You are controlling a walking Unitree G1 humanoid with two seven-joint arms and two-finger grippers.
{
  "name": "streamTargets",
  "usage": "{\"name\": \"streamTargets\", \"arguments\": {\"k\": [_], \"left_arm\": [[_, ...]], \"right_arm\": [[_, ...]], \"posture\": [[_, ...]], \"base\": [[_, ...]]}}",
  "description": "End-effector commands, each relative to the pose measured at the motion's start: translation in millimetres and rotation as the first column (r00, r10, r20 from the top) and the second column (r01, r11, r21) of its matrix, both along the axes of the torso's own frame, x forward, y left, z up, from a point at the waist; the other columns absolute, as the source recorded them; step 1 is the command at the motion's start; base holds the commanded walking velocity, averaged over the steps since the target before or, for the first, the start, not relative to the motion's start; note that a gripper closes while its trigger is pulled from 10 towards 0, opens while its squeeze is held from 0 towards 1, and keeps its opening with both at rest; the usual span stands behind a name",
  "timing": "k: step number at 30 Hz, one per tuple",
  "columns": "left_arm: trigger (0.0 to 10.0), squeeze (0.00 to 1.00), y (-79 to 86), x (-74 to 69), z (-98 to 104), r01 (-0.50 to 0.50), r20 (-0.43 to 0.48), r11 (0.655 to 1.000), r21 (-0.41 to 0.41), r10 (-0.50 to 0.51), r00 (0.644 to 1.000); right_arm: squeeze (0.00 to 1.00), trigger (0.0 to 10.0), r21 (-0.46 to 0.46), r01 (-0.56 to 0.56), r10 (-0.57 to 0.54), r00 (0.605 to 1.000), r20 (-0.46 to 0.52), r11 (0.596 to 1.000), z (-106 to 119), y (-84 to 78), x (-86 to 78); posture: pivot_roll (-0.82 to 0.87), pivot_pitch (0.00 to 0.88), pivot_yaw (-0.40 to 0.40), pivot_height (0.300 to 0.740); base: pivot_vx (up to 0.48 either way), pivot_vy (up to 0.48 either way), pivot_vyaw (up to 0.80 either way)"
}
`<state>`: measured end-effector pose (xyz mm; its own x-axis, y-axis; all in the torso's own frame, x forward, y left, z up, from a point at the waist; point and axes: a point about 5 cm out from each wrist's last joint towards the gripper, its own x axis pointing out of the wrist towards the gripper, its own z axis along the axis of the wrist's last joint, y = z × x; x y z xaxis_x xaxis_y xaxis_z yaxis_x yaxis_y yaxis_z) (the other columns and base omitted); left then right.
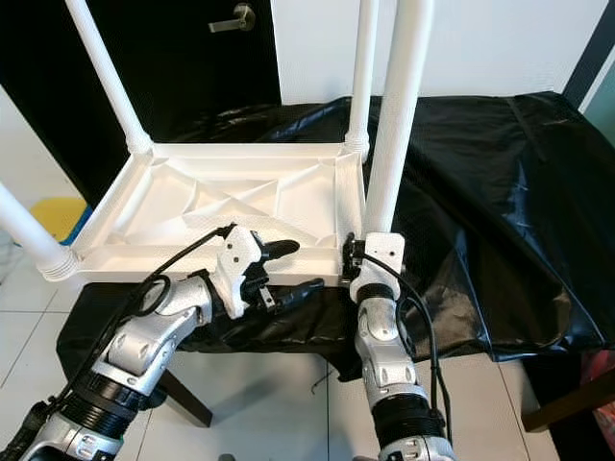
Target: Building children table
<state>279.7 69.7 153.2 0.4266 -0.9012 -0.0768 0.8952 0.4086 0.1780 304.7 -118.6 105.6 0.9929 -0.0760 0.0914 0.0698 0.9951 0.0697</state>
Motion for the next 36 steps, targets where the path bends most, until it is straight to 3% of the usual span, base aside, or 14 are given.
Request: {"name": "streamTargets", "arguments": {"k": [1,7,11,12,13,15,23,27,34,35,36], "left_arm": [[10.0,0.00,2.0,-1.4,1,0.028,0.008,1.000,0.011,-0.028,1.000],[10.0,0.00,1.1,-1.4,1,0.025,0.006,1.000,0.009,-0.025,1.000],[10.0,0.00,-0.6,-3.1,-1,0.031,0.000,1.000,0.006,-0.031,1.000],[10.0,0.00,-0.8,-3.0,-1,0.033,0.000,0.999,0.006,-0.033,0.999],[10.0,0.00,-0.8,-3.0,-1,0.033,0.000,0.999,0.006,-0.033,0.999],[10.0,0.00,-1.7,-2.0,0,0.039,0.000,0.999,0.007,-0.039,0.999],[10.0,0.00,-1.2,-1.5,1,0.042,0.001,0.999,0.009,-0.042,0.999],[10.0,0.00,-0.3,-0.8,2,0.041,0.004,0.999,0.011,-0.041,0.999],[10.0,0.00,-0.1,0.2,2,0.037,0.010,0.999,0.011,-0.037,0.999],[10.0,0.00,-0.4,0.2,3,0.037,0.010,0.999,0.011,-0.037,0.999],[10.0,0.00,-0.4,0.2,3,0.037,0.010,0.999,0.011,-0.037,0.999]], "right_arm": [[1.00,10.0,0.020,-0.021,0.021,1.000,0.007,1.000,0,2.6,-0.9],[1.00,10.0,0.027,-0.073,0.072,0.997,0.031,0.997,4,1.4,-3.8],[1.00,10.0,-0.009,-0.203,0.203,0.977,0.065,0.979,7,-14.8,-10.7],[0.00,10.0,-0.021,-0.257,0.258,0.964,0.061,0.966,8,-19.1,-10.8],[0.00,10.0,-0.021,-0.257,0.258,0.964,0.061,0.966,8,-19.1,-10.8],[0.00,10.0,-0.074,-0.358,0.363,0.930,0.061,0.931,11,-29.3,-7.5],[0.00,10.0,-0.116,-0.432,0.440,0.897,0.046,0.894,14,-36.1,-3.3],[0.00,10.0,-0.153,-0.536,0.542,0.840,-0.005,0.830,17,-43.8,3.9],[0.00,10.0,-0.195,-0.621,0.620,0.781,-0.077,0.759,16,-48.0,12.7],[0.00,6.7,-0.203,-0.633,0.629,0.772,-0.091,0.748,15,-48.5,13.3],[0.00,6.7,-0.203,-0.633,0.629,0.772,-0.091,0.748,15,-48.5,13.3]], "posture": [[-0.11,0.000,0.020,0.740],[-0.11,0.000,0.022,0.740],[-0.12,0.000,0.026,0.740],[-0.12,0.000,0.032,0.740],[-0.12,0.000,0.032,0.740],[-0.12,0.001,0.038,0.740],[-0.12,0.001,0.043,0.740],[-0.12,0.000,0.042,0.740],[-0.11,0.000,0.035,0.740],[-0.11,0.000,0.033,0.740],[-0.11,0.000,0.033,0.740]], "base": [[0.000,0.000,0.00],[0.000,0.000,0.00],[0.000,0.000,0.00],[0.000,0.000,0.00],[0.000,0.000,0.00],[0.000,0.000,0.00],[0.000,0.000,0.00],[0.000,0.000,0.00],[0.000,0.000,0.00],[0.000,0.000,0.00],[0.000,0.000,0.00]]}}
